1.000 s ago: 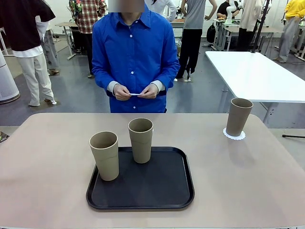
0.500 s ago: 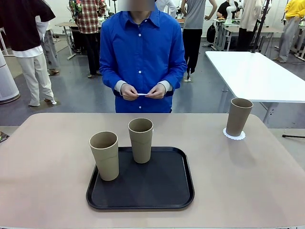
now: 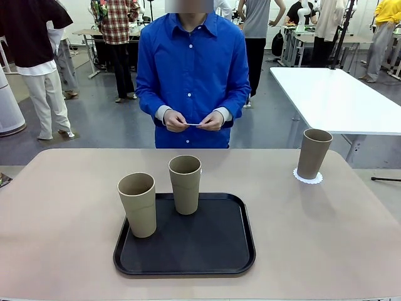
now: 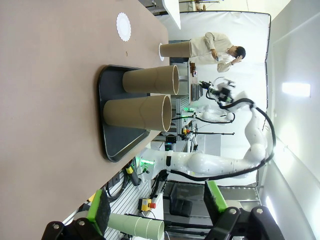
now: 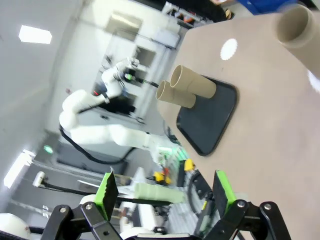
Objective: Place coasters on the table and set cups on them.
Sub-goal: Take one Reusable plastic cup from the Flat Tray and place it on a coaster set by the human.
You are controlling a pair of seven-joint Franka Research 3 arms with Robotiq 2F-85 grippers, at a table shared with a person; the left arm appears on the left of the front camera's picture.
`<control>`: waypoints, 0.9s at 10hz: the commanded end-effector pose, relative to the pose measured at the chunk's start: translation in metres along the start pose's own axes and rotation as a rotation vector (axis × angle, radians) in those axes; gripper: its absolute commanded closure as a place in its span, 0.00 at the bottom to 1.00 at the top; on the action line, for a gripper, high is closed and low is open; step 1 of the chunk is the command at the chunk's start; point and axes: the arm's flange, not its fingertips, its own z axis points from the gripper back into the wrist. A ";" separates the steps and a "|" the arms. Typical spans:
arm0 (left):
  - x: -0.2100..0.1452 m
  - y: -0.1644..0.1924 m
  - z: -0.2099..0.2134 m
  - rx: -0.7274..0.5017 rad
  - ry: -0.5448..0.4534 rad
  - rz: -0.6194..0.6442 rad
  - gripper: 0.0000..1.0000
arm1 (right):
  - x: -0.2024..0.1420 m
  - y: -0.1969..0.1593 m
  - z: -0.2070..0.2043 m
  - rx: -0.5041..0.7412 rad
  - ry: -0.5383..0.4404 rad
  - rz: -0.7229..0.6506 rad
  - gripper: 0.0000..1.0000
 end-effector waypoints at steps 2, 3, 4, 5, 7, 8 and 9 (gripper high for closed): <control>-0.001 -0.001 0.002 -0.012 -0.002 -0.007 0.00 | 0.035 0.078 -0.083 -0.241 0.092 0.246 0.00; -0.001 -0.001 0.002 -0.012 -0.002 -0.007 0.00 | 0.044 0.092 -0.116 -0.281 0.151 0.325 0.00; -0.001 -0.001 0.002 -0.012 -0.002 -0.007 0.00 | 0.053 0.099 -0.156 -0.334 0.204 0.427 0.00; -0.001 -0.001 0.002 -0.012 -0.002 -0.007 0.00 | 0.057 0.101 -0.191 -0.437 0.228 0.530 0.00; -0.001 -0.001 0.002 -0.012 -0.002 -0.007 0.00 | 0.067 0.094 -0.257 -0.591 0.285 0.648 0.00; -0.001 -0.001 0.002 -0.012 -0.002 -0.007 0.00 | 0.069 0.088 -0.292 -0.610 0.364 0.688 0.00; -0.001 -0.001 0.002 -0.012 -0.002 -0.007 0.00 | 0.073 0.074 -0.315 -0.654 0.453 0.698 0.00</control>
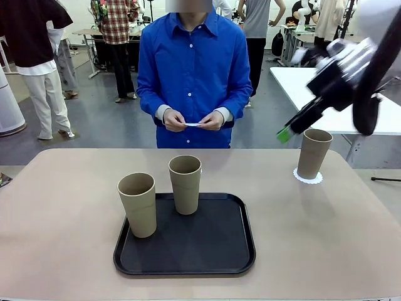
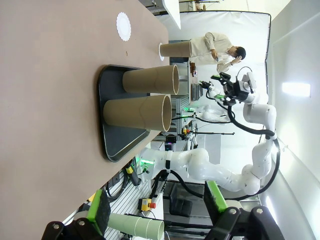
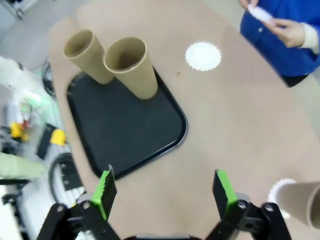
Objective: Place coasters on the table and set cups on them.
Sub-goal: Take one Reusable plastic cup from the Flat Tray and place it on a coaster set by the human.
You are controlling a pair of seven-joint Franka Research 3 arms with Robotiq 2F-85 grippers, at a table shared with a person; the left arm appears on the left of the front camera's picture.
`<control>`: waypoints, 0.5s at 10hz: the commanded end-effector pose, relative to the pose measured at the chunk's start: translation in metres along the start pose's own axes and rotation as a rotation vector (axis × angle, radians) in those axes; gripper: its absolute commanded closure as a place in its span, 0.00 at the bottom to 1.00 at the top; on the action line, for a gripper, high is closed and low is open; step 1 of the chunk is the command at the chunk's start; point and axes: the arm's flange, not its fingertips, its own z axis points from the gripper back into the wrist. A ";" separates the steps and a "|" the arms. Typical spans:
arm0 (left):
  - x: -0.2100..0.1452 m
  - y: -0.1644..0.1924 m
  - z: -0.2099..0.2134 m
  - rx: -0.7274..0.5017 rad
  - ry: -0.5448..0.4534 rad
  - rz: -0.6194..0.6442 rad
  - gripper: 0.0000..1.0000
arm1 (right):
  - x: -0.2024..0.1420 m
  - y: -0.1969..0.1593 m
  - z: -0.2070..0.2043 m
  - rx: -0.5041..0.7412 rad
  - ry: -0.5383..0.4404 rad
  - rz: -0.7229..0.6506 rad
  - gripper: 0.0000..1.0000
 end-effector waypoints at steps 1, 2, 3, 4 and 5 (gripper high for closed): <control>-0.001 -0.001 0.002 -0.012 -0.002 -0.007 0.00 | 0.004 -0.018 -0.041 -0.015 0.112 0.004 0.00; -0.001 -0.001 0.002 -0.012 -0.002 -0.007 0.00 | 0.007 -0.019 -0.058 0.018 0.140 0.007 0.00; -0.001 -0.001 0.002 -0.012 -0.002 -0.007 0.00 | 0.007 -0.018 -0.076 0.034 0.178 0.027 0.00; -0.001 -0.001 0.002 -0.012 -0.002 -0.007 0.00 | 0.006 -0.014 -0.088 0.038 0.208 0.056 0.00; -0.001 -0.001 0.002 -0.012 -0.002 -0.007 0.00 | 0.005 -0.013 -0.096 0.060 0.220 0.066 0.00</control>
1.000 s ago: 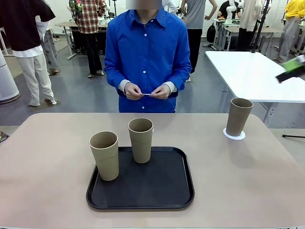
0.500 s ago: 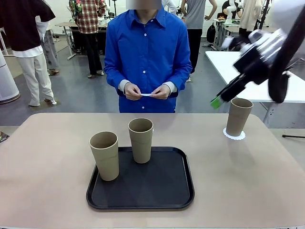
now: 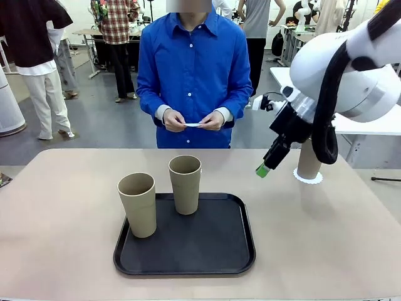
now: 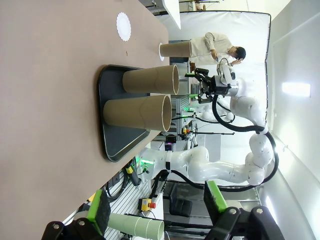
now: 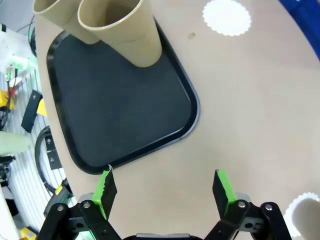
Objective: Place coasters on the table and set cups on them.
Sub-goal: Take one Reusable plastic cup from the Flat Tray and place it on a coaster set by the human.
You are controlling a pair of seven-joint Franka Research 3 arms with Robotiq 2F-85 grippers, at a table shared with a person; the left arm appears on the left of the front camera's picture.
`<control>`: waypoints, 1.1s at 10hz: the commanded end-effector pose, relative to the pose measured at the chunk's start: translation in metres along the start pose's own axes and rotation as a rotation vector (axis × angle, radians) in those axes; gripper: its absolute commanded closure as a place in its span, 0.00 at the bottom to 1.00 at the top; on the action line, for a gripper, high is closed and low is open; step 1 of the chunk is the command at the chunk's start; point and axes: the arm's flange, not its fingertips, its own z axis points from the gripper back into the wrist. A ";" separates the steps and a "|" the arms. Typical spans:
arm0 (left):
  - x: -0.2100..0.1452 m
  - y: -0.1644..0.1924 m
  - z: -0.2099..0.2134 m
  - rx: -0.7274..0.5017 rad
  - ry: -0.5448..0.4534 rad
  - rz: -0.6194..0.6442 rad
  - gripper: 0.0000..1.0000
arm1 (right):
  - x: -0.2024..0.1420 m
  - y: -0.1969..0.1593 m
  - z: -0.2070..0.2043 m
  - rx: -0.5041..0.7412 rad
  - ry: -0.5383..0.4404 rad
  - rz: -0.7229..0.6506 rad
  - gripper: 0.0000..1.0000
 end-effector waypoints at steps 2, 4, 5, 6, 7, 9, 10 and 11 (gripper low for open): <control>-0.001 -0.001 0.002 -0.012 -0.002 -0.007 0.00 | -0.001 0.001 0.010 -0.014 -0.022 -0.010 0.00; -0.001 -0.001 0.002 -0.012 -0.002 -0.007 0.00 | -0.001 0.001 0.010 -0.014 -0.022 -0.010 0.00; -0.001 -0.001 0.002 -0.012 -0.002 -0.007 0.00 | -0.001 0.001 0.010 -0.014 -0.022 -0.010 0.00; -0.001 -0.001 0.002 -0.012 -0.002 -0.007 0.00 | -0.001 0.001 0.010 -0.014 -0.022 -0.010 0.00; -0.001 -0.001 0.002 -0.012 -0.002 -0.007 0.00 | -0.001 0.001 0.010 -0.014 -0.022 -0.010 0.00; -0.001 -0.001 0.002 -0.012 -0.002 -0.007 0.00 | 0.005 0.006 -0.003 0.043 -0.124 0.114 0.00; -0.001 -0.001 0.002 -0.012 -0.002 -0.007 0.00 | 0.011 0.009 -0.018 0.155 -0.262 0.202 0.00; -0.001 -0.001 0.002 -0.012 -0.002 -0.007 0.00 | 0.015 0.005 -0.027 0.212 -0.491 0.214 0.00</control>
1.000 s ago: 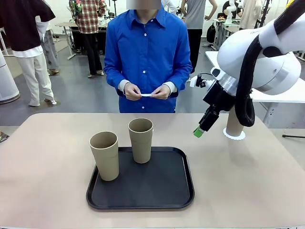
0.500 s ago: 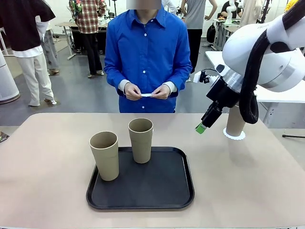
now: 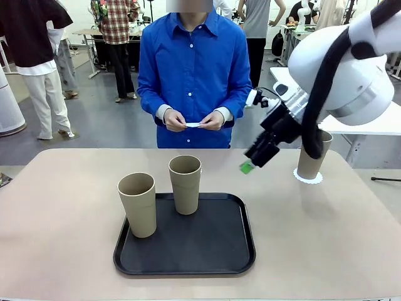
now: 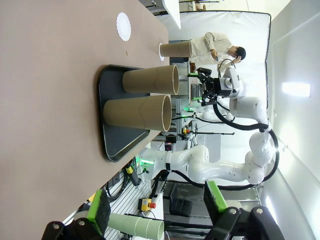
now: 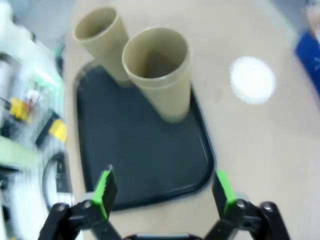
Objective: Place coasters on the table and set cups on them.
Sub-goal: Take one Reusable plastic cup from the Flat Tray and place it on a coaster set by the human.
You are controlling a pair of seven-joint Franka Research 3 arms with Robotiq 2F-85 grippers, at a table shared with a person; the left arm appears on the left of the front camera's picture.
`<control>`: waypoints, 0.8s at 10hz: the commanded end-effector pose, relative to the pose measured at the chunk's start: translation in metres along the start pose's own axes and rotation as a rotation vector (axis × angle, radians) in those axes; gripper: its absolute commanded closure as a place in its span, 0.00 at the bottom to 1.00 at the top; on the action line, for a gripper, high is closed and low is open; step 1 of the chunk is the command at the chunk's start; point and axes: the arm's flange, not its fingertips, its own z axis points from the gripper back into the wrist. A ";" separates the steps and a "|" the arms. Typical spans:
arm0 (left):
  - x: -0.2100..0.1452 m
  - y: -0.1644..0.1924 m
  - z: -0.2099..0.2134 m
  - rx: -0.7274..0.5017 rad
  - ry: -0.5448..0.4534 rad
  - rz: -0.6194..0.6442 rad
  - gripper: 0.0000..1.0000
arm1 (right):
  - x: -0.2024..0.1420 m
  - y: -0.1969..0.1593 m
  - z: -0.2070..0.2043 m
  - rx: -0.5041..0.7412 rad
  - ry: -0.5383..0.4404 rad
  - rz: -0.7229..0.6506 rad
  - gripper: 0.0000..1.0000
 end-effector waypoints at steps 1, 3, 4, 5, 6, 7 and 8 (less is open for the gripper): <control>-0.001 -0.001 0.002 -0.012 -0.002 -0.007 0.00 | -0.016 -0.016 -0.029 0.148 -0.384 0.119 0.00; -0.001 -0.001 0.002 -0.012 -0.002 -0.007 0.00 | -0.023 -0.022 -0.054 0.070 -0.529 0.193 0.00; -0.001 -0.001 0.002 -0.012 -0.002 -0.007 0.00 | -0.030 -0.025 -0.066 0.026 -0.549 0.203 0.00; -0.001 -0.001 0.002 -0.012 -0.002 -0.007 0.00 | -0.036 -0.030 -0.078 0.043 -0.558 0.206 0.00; -0.001 -0.001 0.002 -0.012 -0.002 -0.007 0.00 | -0.040 -0.030 -0.085 0.070 -0.562 0.205 0.00; -0.001 -0.001 0.002 -0.012 -0.002 -0.007 0.00 | -0.047 -0.033 -0.093 0.079 -0.558 0.203 0.00; -0.001 -0.001 0.002 -0.012 -0.002 -0.007 0.00 | -0.053 -0.035 -0.097 0.095 -0.560 0.215 0.00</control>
